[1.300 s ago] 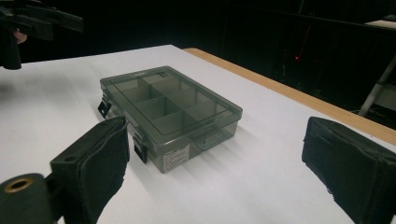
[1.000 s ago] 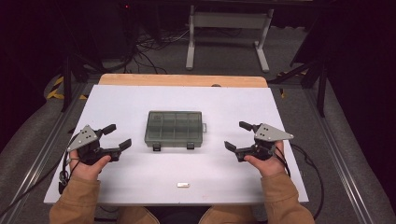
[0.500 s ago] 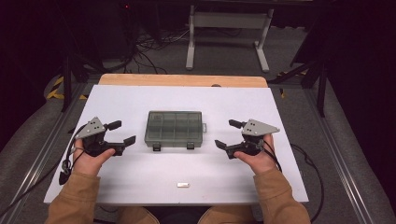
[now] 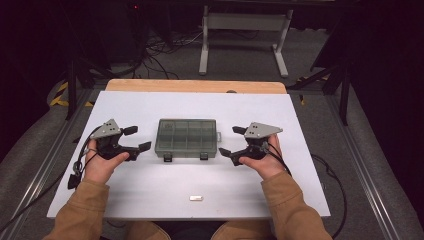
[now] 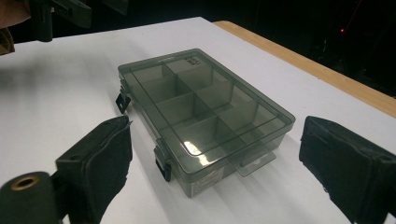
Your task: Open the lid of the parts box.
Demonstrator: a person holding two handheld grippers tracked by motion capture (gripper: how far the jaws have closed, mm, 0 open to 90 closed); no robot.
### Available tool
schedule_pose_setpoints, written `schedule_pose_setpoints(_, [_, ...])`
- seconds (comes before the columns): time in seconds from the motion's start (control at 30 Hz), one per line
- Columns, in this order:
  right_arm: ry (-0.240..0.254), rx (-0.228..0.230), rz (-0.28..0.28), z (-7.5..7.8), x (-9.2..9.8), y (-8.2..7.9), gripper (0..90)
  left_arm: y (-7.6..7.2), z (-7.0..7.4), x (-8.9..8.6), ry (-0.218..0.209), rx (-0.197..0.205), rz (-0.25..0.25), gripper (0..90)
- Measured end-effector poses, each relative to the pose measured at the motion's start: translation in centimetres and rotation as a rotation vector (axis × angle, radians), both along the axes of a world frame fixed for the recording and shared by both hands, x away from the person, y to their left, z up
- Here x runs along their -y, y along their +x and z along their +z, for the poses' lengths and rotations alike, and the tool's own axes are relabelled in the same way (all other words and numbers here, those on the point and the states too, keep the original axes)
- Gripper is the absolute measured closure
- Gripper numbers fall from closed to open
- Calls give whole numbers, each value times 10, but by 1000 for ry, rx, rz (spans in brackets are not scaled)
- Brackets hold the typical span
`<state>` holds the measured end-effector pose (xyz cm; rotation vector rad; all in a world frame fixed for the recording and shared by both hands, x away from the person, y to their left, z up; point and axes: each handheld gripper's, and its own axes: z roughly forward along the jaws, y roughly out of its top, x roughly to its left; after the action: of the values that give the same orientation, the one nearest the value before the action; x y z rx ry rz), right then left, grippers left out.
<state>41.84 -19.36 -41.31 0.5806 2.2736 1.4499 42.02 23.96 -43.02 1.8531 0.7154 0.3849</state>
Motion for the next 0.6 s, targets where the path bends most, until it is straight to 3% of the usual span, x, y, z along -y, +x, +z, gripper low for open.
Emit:
schedule_pose_setpoints(0.13, [-7, -18, 10, 1, -5, 4, 129, 6, 1, 4, 14, 3, -11, 159])
schedule_pose_setpoints(0.23, [0, -33, 15, 1, -9, 8, 148, 7, -5, 8, 55, -24, 26, 162])
schedule_pose_setpoints(0.37, [-15, -79, 25, -6, -15, 11, 156, 8, -12, 5, -8, -55, 39, 194])
schedule_pose_setpoints(0.6, [-38, -109, 20, -11, -14, 12, 192, 9, -20, 6, 23, -85, 15, 199])
